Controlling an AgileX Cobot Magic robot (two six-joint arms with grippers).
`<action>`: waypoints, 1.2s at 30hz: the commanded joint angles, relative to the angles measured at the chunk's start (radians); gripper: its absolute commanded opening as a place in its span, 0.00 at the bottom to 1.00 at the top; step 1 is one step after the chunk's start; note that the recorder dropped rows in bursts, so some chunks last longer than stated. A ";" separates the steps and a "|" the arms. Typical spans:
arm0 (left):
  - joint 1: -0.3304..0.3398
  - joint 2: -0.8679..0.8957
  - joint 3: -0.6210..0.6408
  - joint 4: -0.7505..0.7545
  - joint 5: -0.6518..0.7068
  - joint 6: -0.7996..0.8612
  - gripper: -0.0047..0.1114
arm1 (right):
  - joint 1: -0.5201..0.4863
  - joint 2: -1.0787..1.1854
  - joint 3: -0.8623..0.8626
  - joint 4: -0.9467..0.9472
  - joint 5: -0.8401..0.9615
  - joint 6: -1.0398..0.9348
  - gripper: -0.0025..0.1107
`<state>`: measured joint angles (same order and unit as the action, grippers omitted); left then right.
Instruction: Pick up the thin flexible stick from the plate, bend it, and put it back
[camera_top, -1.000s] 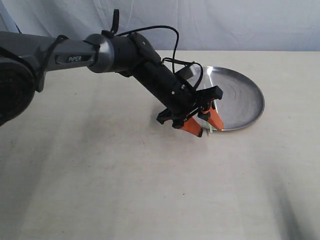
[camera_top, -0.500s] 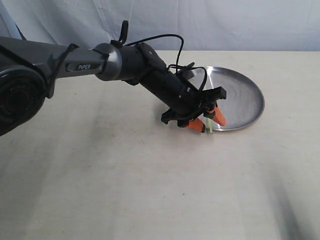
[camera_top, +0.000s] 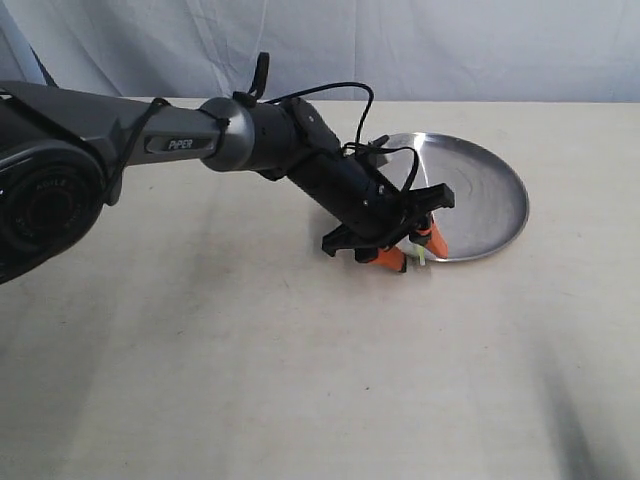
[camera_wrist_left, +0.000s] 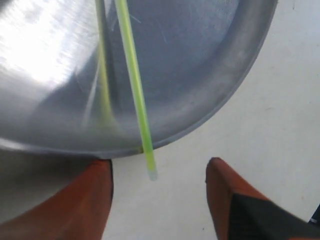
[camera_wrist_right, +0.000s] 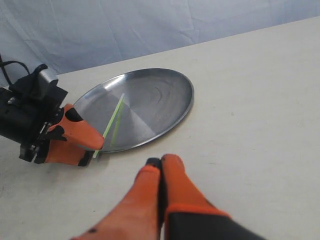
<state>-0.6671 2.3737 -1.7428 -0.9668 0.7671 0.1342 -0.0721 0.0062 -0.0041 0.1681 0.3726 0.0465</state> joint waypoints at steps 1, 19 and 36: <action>-0.005 -0.001 -0.005 -0.047 -0.012 -0.004 0.51 | 0.004 -0.006 0.004 0.001 -0.010 -0.002 0.02; -0.033 -0.001 -0.005 -0.057 -0.019 -0.026 0.50 | 0.005 -0.006 0.004 -0.006 -0.012 -0.002 0.02; -0.049 -0.001 -0.005 -0.029 -0.036 -0.083 0.44 | 0.005 -0.006 0.004 0.000 -0.010 -0.002 0.02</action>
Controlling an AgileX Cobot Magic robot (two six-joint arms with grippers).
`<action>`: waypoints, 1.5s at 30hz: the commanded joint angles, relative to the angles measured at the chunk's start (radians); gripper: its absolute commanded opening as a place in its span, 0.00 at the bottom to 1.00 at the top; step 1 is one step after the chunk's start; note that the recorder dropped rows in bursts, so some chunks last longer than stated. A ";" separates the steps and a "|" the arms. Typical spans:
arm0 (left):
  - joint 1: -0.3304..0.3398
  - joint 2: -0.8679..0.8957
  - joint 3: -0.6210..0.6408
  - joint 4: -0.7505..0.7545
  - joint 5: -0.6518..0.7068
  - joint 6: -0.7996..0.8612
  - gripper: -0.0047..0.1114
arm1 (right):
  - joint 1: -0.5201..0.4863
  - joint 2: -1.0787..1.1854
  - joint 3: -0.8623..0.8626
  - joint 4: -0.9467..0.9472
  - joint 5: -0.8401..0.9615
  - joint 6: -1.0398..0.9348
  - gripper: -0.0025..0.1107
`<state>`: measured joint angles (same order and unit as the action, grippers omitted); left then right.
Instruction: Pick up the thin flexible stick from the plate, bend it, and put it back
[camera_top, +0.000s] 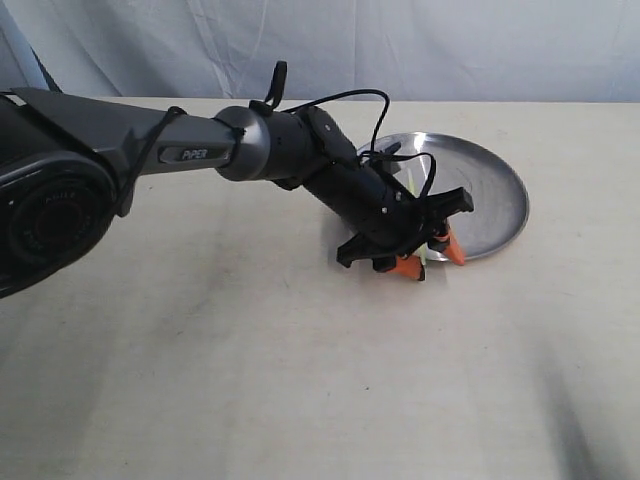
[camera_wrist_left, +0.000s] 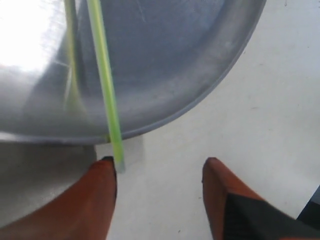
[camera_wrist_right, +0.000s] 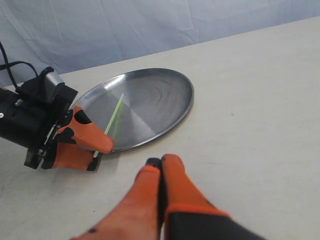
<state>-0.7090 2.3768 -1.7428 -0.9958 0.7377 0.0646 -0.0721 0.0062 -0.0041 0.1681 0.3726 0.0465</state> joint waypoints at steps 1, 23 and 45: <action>-0.007 -0.004 -0.005 0.000 -0.006 -0.021 0.44 | 0.005 -0.006 0.004 0.000 -0.010 -0.002 0.02; 0.000 -0.025 -0.005 0.002 0.100 0.020 0.29 | 0.005 -0.006 0.004 0.000 -0.010 -0.002 0.02; -0.033 -0.084 -0.193 0.641 0.025 -0.268 0.30 | 0.005 -0.006 0.004 -0.002 -0.015 -0.002 0.02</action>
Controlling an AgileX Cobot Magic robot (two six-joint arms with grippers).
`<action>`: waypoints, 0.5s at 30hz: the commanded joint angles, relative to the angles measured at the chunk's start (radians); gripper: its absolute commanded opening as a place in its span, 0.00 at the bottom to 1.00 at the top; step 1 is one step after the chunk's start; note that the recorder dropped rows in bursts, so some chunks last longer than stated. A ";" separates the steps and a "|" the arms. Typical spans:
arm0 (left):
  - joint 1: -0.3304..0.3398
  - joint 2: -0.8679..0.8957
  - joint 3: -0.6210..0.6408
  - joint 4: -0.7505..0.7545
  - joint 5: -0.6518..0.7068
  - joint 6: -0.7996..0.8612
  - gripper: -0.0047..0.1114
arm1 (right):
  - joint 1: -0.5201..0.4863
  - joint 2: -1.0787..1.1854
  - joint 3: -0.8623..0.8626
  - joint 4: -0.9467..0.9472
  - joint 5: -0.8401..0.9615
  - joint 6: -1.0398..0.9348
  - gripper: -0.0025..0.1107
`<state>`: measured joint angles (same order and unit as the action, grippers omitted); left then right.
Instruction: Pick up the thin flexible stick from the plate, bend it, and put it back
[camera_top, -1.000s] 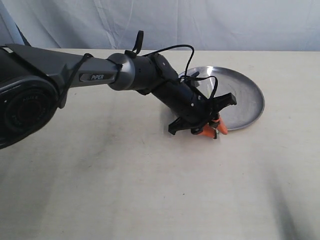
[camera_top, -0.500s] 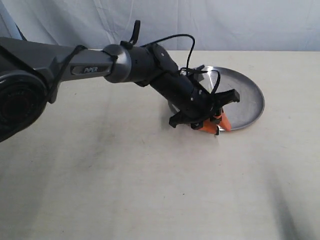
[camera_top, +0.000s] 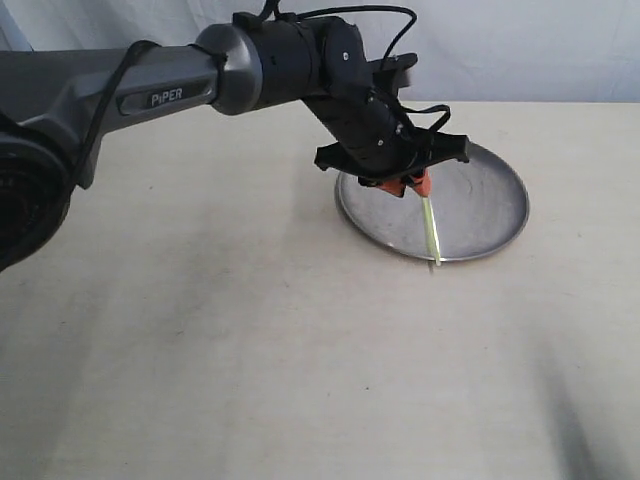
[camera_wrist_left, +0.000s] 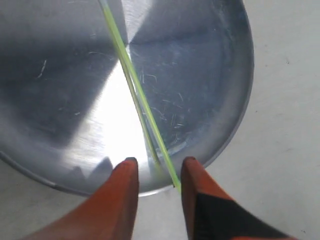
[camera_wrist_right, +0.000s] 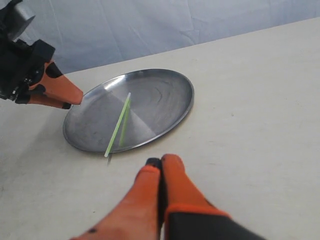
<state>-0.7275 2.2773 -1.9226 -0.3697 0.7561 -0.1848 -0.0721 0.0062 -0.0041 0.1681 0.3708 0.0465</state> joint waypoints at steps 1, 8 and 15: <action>-0.021 0.024 -0.017 0.008 0.006 -0.016 0.30 | 0.005 -0.006 0.004 -0.002 -0.013 -0.002 0.02; -0.045 0.073 -0.059 0.007 0.045 -0.016 0.43 | 0.017 -0.006 0.004 -0.002 -0.013 -0.002 0.02; -0.052 0.082 -0.063 -0.011 0.022 -0.018 0.51 | 0.046 -0.006 0.004 0.000 -0.008 -0.002 0.02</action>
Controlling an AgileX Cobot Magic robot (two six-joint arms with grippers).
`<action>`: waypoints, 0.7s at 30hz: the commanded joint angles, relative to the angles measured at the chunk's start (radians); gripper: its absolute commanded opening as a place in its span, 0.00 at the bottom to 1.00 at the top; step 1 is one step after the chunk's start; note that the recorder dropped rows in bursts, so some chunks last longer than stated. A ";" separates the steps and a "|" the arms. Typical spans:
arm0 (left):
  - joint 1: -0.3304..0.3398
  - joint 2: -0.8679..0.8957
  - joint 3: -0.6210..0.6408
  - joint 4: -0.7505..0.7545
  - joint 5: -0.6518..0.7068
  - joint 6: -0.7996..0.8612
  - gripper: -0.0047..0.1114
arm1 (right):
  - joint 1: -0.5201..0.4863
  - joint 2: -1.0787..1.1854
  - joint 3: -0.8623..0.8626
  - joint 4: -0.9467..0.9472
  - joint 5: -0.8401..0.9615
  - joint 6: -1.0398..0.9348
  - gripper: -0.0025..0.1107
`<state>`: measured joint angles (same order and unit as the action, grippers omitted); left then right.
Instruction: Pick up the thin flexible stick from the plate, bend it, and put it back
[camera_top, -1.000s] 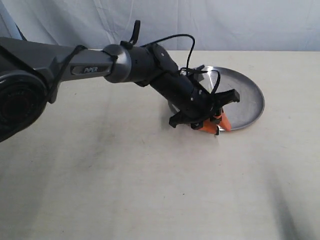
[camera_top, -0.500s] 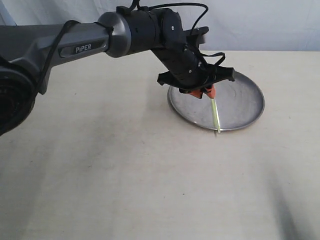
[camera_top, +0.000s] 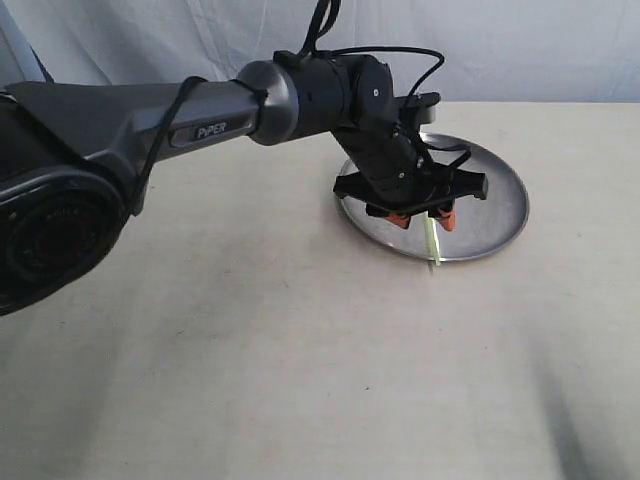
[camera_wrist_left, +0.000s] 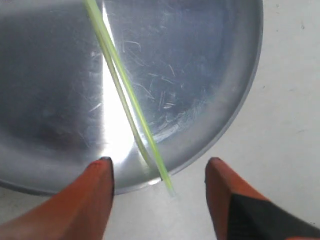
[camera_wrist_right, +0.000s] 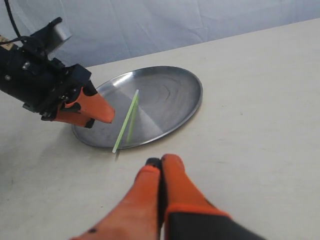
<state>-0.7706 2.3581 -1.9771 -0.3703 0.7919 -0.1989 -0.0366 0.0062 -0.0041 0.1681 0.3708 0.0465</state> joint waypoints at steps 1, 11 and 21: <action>-0.009 0.005 -0.009 -0.010 -0.019 -0.004 0.51 | 0.010 -0.006 0.004 0.000 -0.008 -0.002 0.02; -0.020 0.071 -0.043 -0.013 -0.051 -0.006 0.50 | 0.026 -0.006 0.004 0.000 -0.008 -0.002 0.02; -0.037 0.082 -0.072 0.146 -0.042 -0.081 0.49 | 0.026 -0.006 0.004 0.000 -0.008 -0.002 0.02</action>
<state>-0.7941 2.4389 -2.0395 -0.2885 0.7437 -0.2454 -0.0129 0.0062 -0.0041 0.1681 0.3708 0.0465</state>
